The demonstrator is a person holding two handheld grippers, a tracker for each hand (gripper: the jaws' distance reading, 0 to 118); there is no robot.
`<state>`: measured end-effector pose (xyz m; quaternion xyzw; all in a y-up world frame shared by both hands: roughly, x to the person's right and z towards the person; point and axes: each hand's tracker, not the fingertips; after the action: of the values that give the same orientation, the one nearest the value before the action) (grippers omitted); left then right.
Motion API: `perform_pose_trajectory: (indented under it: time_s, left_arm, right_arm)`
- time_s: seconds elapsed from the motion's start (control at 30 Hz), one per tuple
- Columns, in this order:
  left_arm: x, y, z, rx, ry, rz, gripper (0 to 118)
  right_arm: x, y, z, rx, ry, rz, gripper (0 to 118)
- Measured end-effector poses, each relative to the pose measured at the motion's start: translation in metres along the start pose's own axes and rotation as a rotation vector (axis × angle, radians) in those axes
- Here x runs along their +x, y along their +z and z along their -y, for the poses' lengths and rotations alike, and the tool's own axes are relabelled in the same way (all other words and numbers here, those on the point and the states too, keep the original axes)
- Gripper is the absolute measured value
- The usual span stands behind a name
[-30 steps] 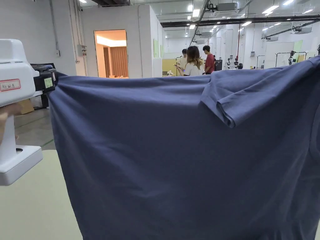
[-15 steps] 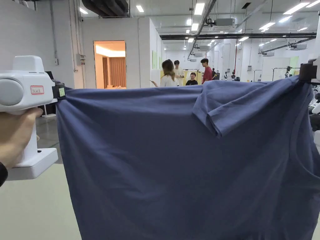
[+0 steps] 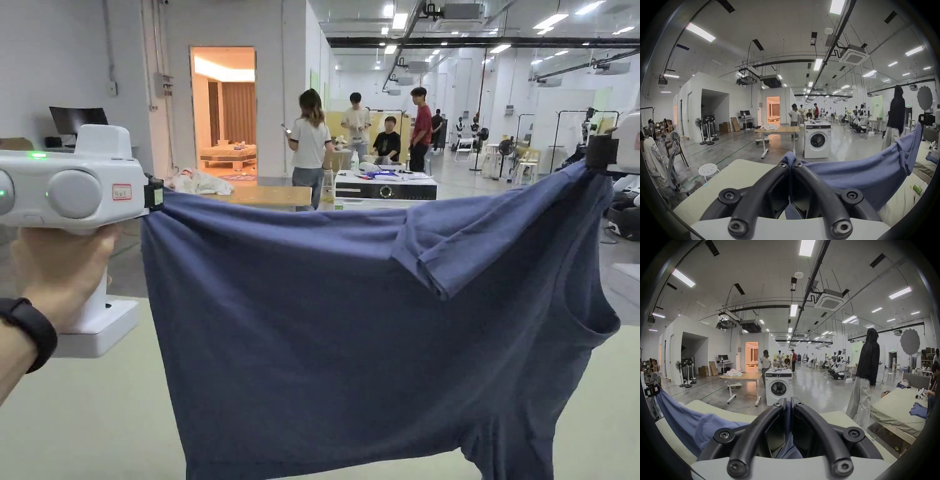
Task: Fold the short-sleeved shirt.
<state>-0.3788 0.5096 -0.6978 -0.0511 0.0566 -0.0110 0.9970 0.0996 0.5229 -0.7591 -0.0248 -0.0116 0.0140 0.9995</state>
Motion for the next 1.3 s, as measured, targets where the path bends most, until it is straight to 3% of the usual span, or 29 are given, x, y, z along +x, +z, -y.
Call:
perform_pose_trajectory:
  time_s: [0.17,0.37,0.5,0.6,0.73,0.87,1.03,1.13,1.17,1.2,1.23,1.27,1.3]
  left_arm:
    - [-0.009,0.025,0.052,-0.076,0.023,0.099,0]
    - [-0.035,0.108,0.124,-0.141,0.134,0.191,0]
    - [-0.048,0.174,0.184,-0.197,0.212,0.245,0]
    - [-0.051,0.226,0.223,-0.212,0.246,0.259,0]
    - [-0.063,0.283,0.259,-0.28,0.342,0.3,0]
    - [-0.061,0.323,0.292,-0.308,0.297,0.258,0]
    - [-0.059,0.328,0.336,-0.429,0.314,0.255,0]
    - [-0.064,0.321,0.364,-0.48,0.34,0.231,0]
    - [-0.066,0.319,0.368,-0.486,0.355,0.222,0]
    - [-0.068,0.319,0.372,-0.48,0.356,0.222,1]
    - [-0.07,0.319,0.374,-0.478,0.36,0.222,15]
    - [-0.068,0.319,0.374,-0.487,0.346,0.22,31]
    - [-0.065,0.32,0.374,-0.488,0.308,0.212,54]
  right_arm:
    - [0.019,0.02,0.053,-0.079,-0.022,-0.054,3]
    - [0.048,0.089,0.132,-0.172,-0.014,-0.117,3]
    - [0.071,0.158,0.198,-0.219,-0.16,-0.141,3]
    - [0.086,0.21,0.243,-0.259,-0.254,-0.127,3]
    - [0.094,0.273,0.293,-0.314,-0.265,-0.06,3]
    - [0.099,0.319,0.337,-0.385,-0.301,-0.015,3]
    - [0.096,0.341,0.38,-0.467,-0.325,0.0,3]
    - [0.091,0.344,0.399,-0.521,-0.297,0.01,3]
    - [0.09,0.345,0.404,-0.527,-0.278,0.007,6]
    - [0.09,0.345,0.407,-0.542,-0.245,0.026,17]
    - [0.09,0.345,0.41,-0.56,-0.226,0.051,45]
    - [0.091,0.345,0.414,-0.569,-0.221,0.066,64]
    - [0.091,0.347,0.416,-0.566,-0.224,0.066,70]
